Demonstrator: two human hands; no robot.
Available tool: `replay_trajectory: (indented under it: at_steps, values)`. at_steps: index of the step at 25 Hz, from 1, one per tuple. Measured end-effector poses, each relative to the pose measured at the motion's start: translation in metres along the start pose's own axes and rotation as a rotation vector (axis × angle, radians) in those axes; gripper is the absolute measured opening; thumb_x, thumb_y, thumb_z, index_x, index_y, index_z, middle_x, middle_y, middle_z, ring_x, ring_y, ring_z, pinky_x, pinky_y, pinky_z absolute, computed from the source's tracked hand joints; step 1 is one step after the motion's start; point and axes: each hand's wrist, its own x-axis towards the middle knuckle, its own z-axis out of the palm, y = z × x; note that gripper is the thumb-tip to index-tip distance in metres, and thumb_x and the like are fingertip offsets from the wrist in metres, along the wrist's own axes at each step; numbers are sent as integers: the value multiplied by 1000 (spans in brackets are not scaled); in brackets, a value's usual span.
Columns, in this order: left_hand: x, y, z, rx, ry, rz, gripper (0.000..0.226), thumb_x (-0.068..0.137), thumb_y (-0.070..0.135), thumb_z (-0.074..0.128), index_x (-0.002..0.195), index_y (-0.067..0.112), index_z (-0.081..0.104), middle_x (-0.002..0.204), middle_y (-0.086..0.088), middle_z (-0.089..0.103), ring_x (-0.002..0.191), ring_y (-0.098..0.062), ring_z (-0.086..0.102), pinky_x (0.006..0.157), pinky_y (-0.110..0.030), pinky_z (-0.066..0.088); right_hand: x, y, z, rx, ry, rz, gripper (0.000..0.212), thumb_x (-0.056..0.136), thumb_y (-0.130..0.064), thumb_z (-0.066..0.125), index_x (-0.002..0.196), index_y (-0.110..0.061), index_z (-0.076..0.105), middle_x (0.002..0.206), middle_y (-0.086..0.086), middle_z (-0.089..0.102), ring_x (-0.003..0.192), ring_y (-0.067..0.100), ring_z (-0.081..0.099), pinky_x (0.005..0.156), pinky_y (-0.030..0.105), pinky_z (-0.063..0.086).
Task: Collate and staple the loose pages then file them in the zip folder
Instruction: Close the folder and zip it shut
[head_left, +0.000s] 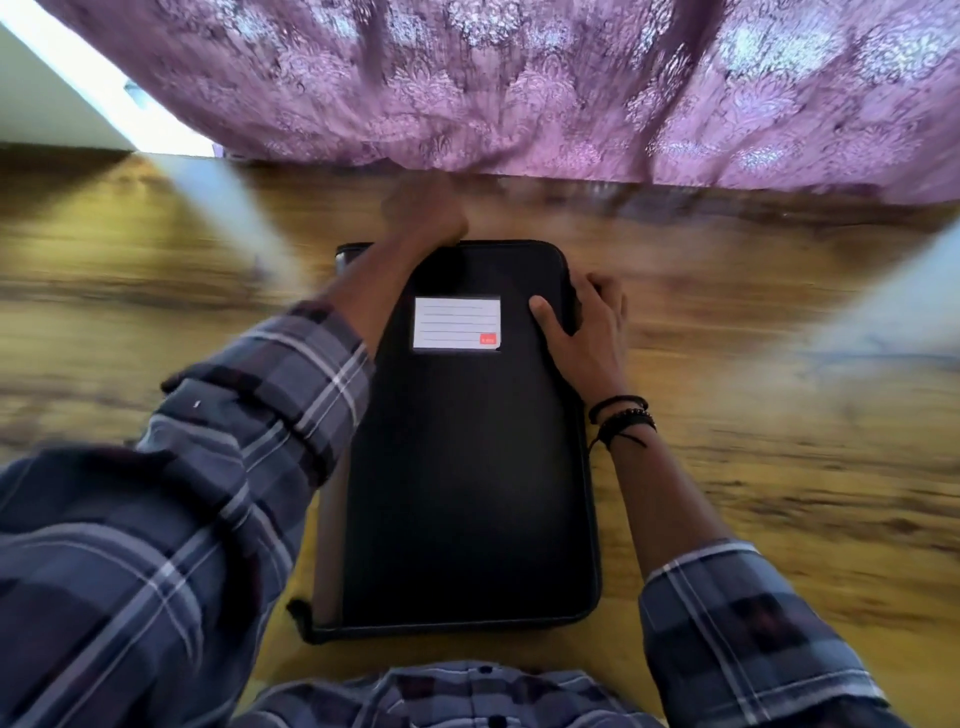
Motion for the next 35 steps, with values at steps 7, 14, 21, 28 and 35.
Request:
replay_trajectory:
  at_steps: [7,14,21,28,35]
  values:
    - [-55,-106,-24,-102,144,-383,35,89,17,50,120,2,59,127,-24,57,119,-43,52,95,-44,45,-1,-8,-3,-30,-24,0,46,92,-46,60,129,-19,57,121,2,43,116,20,37,101,31,36]
    - [-175,-115,8,-310,15,-300,51,94,50,50,84,2,65,82,-16,66,84,-34,64,67,-32,45,-39,-25,-8,35,-26,136,32,93,-32,63,112,-6,60,120,11,50,110,25,49,88,18,32]
    - [-254,-139,34,-526,-104,-330,53,89,48,60,55,7,59,50,-6,55,49,-29,63,49,-25,41,-143,-7,-44,84,-142,327,24,86,-36,70,94,-14,72,88,-1,74,83,20,70,75,38,57]
    - [-280,-159,12,-984,-43,-354,21,94,29,62,93,10,72,80,-4,69,72,-16,62,57,-20,45,-155,-40,-52,530,-450,519,19,94,-24,65,106,-11,72,105,1,76,98,20,70,76,32,52]
    - [-292,-289,-42,-931,166,-533,21,94,26,61,96,9,73,87,-9,72,73,-20,65,61,-24,47,-187,-120,47,642,-686,349,33,92,-26,67,122,-12,66,118,-2,72,109,17,68,94,37,55]
